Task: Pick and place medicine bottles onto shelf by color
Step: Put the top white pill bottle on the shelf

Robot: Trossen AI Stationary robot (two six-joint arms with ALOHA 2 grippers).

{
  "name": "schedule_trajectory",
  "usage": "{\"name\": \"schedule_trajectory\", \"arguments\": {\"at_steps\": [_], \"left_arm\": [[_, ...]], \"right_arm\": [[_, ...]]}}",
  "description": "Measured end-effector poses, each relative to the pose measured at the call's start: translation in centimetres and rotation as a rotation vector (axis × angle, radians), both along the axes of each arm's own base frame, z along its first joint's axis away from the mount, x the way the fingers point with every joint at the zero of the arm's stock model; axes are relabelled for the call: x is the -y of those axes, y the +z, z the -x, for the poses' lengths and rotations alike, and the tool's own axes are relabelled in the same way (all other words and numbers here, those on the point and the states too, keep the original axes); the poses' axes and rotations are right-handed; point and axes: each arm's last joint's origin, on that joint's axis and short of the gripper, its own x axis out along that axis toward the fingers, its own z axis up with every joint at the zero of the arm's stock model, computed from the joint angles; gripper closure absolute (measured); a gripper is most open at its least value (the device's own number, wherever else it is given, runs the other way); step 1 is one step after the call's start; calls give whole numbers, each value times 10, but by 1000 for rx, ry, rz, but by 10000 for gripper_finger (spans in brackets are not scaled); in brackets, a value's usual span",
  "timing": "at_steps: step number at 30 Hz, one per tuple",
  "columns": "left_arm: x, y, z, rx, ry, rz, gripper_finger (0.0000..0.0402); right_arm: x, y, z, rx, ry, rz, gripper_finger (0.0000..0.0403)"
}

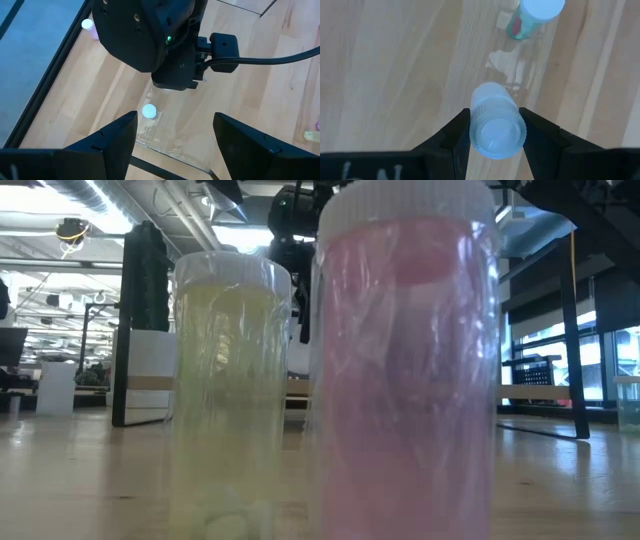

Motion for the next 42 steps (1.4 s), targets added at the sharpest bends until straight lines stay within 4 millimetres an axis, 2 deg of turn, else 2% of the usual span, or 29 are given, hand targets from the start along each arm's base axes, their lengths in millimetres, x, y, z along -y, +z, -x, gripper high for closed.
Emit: {"name": "schedule_trajectory", "arguments": {"at_steps": [22, 35, 42], "left_arm": [[0, 0, 0, 0, 3, -5, 147], [-1, 0, 0, -1, 14, -21, 147], [-1, 0, 0, -2, 14, -21, 147]], "right_arm": [[6, -7, 1, -4, -18, -2, 249], [6, -7, 0, 9, -18, 0, 208], [6, -6, 0, 9, -18, 0, 204]]}}
